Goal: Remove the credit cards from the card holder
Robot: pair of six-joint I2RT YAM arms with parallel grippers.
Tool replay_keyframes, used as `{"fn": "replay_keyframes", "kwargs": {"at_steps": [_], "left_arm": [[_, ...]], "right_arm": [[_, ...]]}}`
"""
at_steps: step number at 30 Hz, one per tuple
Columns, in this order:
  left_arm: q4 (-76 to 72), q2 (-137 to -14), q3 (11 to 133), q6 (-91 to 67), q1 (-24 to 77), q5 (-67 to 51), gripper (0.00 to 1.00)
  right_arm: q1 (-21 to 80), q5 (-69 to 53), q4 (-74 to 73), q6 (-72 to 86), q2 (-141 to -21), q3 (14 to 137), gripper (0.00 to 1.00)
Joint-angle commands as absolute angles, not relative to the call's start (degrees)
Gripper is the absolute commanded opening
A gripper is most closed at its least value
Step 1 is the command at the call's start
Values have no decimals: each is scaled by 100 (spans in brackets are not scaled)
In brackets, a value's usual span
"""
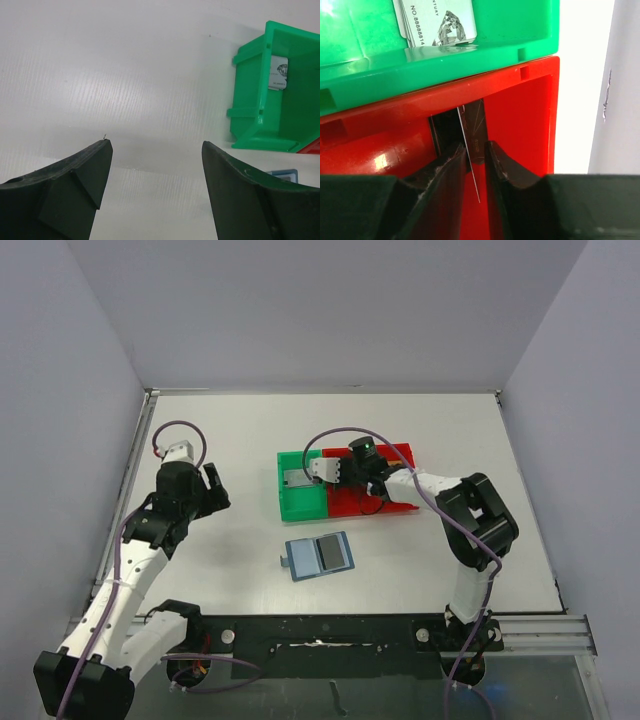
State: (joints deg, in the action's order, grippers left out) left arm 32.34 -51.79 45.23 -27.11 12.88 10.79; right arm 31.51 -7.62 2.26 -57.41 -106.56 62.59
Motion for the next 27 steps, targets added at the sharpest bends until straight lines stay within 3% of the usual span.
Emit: {"fn": "replay_keyframes", "kwargs": {"at_steps": [1, 11, 27], "left_arm": [[2866, -5193, 4535, -2599, 1211, 924, 72], [2855, -5198, 4535, -2593, 1191, 903, 72], [2802, -5296, 4518, -2531, 1169, 689, 72]], "right_arm": [[3121, -919, 134, -5568, -10616, 6566, 25], [3093, -828, -205, -5434, -10740, 6827, 37], [2999, -1015, -690, -5139, -10957, 7183, 43]]}}
